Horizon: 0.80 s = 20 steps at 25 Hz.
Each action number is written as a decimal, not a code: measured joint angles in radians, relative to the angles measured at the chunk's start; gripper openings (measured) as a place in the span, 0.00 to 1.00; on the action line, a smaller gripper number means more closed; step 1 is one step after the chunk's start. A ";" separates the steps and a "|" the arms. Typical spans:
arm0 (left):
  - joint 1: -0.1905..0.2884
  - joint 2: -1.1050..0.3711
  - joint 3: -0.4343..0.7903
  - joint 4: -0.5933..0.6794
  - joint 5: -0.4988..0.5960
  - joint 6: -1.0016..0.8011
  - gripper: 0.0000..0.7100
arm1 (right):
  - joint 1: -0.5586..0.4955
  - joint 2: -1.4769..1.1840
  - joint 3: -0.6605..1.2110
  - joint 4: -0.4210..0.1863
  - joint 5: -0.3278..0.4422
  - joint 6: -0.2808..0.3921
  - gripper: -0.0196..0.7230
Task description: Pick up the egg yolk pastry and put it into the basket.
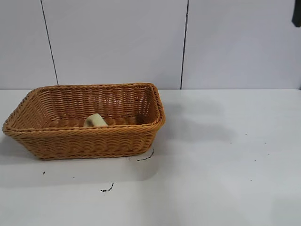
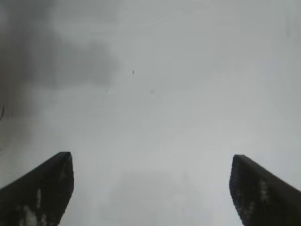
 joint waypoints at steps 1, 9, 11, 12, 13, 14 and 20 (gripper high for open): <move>0.000 0.000 0.000 0.000 0.000 0.000 0.98 | 0.000 -0.063 0.043 0.007 0.001 0.000 0.90; 0.000 0.000 0.000 0.000 0.000 0.000 0.98 | 0.000 -0.576 0.405 0.029 -0.132 -0.020 0.90; 0.000 0.000 0.000 0.000 0.000 0.000 0.98 | 0.000 -0.685 0.489 0.029 -0.168 -0.026 0.90; 0.000 0.000 0.000 0.000 0.000 0.000 0.98 | 0.000 -0.738 0.519 0.030 -0.178 -0.029 0.90; 0.000 0.000 0.000 0.000 0.000 0.000 0.98 | 0.000 -0.787 0.552 0.030 -0.179 -0.030 0.90; 0.000 0.000 0.000 0.000 0.000 0.000 0.98 | 0.000 -0.826 0.579 0.030 -0.179 -0.031 0.90; 0.000 0.000 0.000 0.000 0.000 0.000 0.98 | 0.000 -1.018 0.595 0.034 -0.186 -0.033 0.90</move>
